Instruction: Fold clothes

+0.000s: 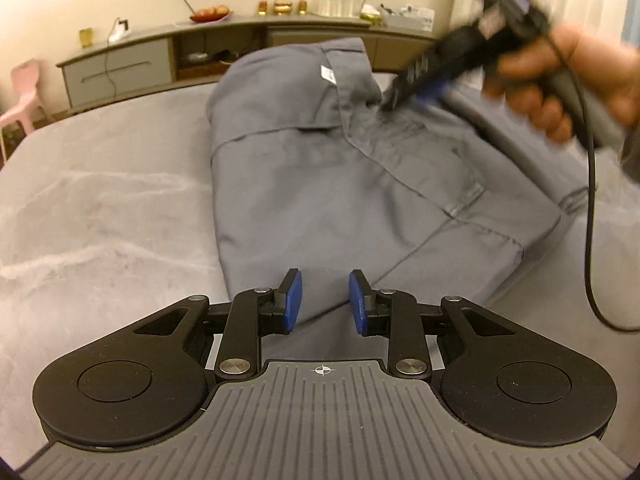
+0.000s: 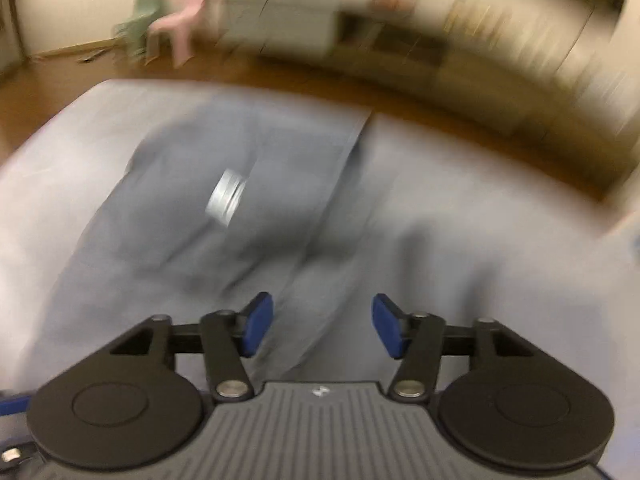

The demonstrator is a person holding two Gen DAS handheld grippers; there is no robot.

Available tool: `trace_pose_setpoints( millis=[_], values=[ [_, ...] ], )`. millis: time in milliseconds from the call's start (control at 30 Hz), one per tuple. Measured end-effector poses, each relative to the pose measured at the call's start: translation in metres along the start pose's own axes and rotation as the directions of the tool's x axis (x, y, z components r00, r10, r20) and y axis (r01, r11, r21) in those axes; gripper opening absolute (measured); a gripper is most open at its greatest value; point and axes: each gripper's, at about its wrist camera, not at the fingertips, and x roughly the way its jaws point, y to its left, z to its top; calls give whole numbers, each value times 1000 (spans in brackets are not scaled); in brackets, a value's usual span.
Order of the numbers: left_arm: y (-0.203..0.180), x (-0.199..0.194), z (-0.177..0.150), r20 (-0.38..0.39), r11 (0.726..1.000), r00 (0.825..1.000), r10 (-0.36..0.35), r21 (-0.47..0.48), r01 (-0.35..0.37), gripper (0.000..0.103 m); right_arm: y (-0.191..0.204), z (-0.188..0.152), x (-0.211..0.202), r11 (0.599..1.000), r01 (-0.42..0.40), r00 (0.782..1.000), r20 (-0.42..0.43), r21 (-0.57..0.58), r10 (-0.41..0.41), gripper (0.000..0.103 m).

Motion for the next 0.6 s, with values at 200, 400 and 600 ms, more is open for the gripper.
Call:
trace_pose_setpoints(
  millis=[200, 400, 600],
  values=[
    [-14, 8, -3, -3, 998, 1000, -19, 58, 19, 16, 67, 54, -43, 974, -140, 964, 202, -176, 175, 55],
    [-10, -1, -13, -8, 998, 1000, -30, 63, 31, 16, 125, 73, 97, 964, -109, 990, -112, -244, 83, 46],
    [-3, -1, -13, -7, 998, 999, -47, 53, 47, 16, 92, 81, 117, 962, -265, 954, -161, -65, 252, 47]
  ],
)
